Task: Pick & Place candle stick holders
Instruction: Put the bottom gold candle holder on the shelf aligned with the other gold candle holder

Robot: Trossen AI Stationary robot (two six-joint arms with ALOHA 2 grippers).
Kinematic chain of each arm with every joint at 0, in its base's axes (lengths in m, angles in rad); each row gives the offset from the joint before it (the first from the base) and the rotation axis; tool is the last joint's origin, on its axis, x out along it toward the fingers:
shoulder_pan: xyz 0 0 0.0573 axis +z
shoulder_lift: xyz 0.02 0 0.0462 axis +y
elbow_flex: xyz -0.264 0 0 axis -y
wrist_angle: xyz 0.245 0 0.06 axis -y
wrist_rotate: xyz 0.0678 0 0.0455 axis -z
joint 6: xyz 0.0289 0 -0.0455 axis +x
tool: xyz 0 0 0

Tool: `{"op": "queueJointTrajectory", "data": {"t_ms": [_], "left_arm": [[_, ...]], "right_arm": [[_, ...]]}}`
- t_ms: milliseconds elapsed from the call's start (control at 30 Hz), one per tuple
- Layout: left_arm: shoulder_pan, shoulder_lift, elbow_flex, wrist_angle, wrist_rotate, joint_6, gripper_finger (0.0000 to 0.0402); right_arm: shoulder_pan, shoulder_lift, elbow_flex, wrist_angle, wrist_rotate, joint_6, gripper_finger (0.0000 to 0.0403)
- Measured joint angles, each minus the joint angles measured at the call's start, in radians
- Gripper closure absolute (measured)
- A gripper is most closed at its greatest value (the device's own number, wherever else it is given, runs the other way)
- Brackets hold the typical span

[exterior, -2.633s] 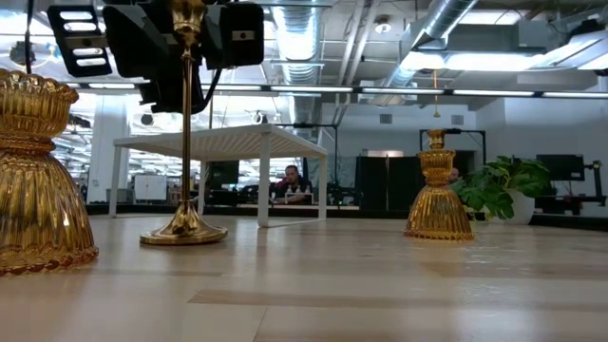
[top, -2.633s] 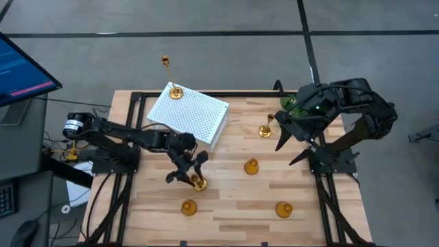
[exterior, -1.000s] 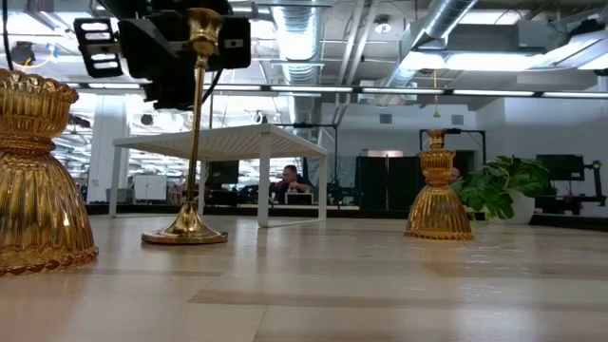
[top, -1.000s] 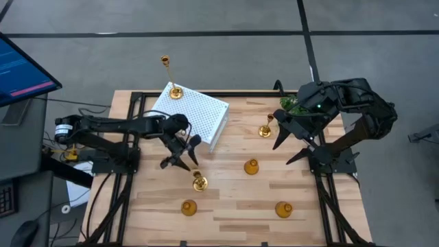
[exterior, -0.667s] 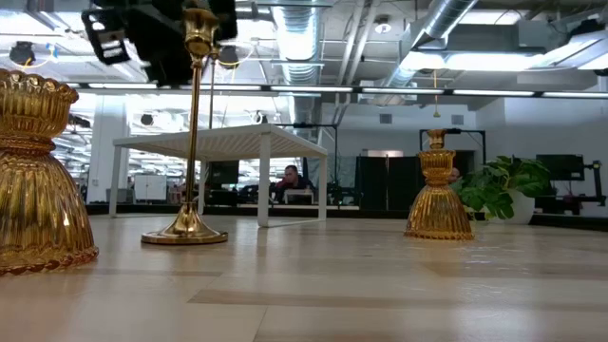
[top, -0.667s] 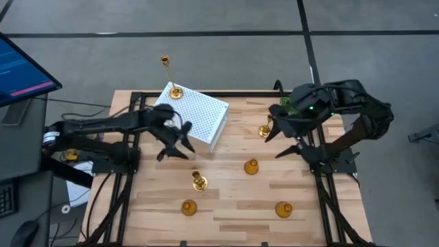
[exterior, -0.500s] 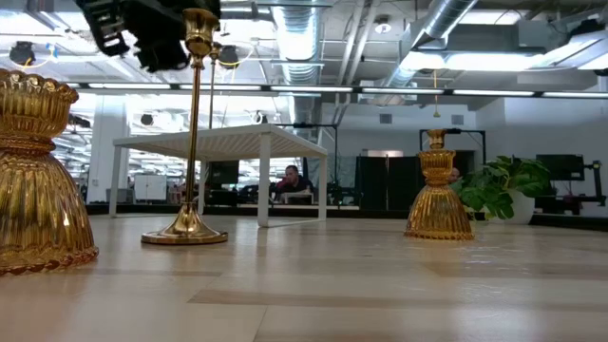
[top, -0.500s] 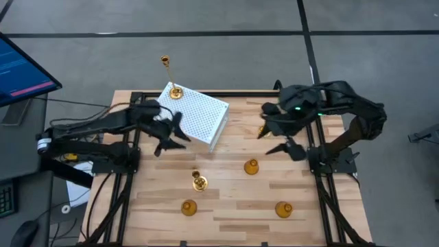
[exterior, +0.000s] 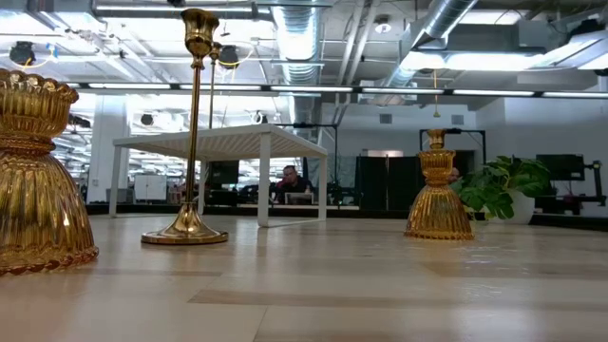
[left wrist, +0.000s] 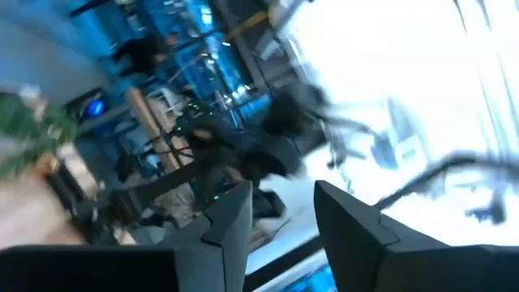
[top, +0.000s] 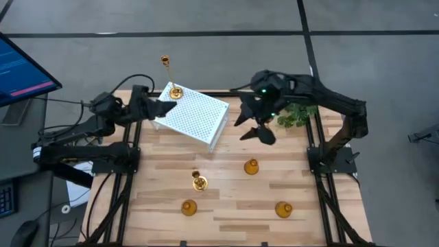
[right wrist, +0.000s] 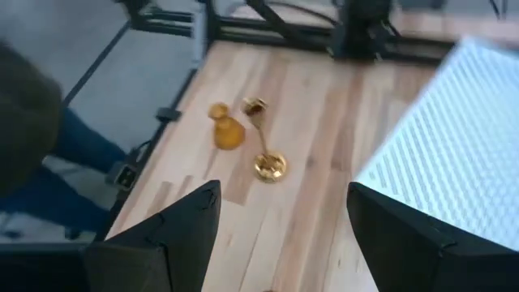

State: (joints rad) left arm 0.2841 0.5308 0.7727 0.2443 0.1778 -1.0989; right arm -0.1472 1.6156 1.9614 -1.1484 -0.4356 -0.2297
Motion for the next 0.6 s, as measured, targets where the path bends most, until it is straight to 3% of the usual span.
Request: {"op": "queueJointTrajectory", "data": {"t_ms": [133,267,367,467,600], "left_arm": [[-0.036,-0.005,0.0,-0.042,0.061,0.218,0.0284],[-0.056,-0.009,0.0,-0.194,0.066,0.356,0.0299],[-0.056,-0.014,0.0,-0.336,0.03,0.422,0.0309],[-0.056,-0.025,0.0,-0.41,-0.033,0.494,0.0318],[-0.056,-0.064,0.0,-0.474,-0.116,0.599,0.0333]], "right_arm": [[-0.023,-0.088,-0.257,0.218,-0.004,0.103,0.0145],[0.005,-0.185,-0.561,0.579,-0.005,0.224,0.0145],[0.057,-0.209,-0.733,0.8,0.086,0.25,0.0145],[0.119,-0.189,-0.819,0.92,0.201,0.223,0.0145],[0.17,-0.097,-0.831,0.973,0.22,0.188,0.0145]]}}
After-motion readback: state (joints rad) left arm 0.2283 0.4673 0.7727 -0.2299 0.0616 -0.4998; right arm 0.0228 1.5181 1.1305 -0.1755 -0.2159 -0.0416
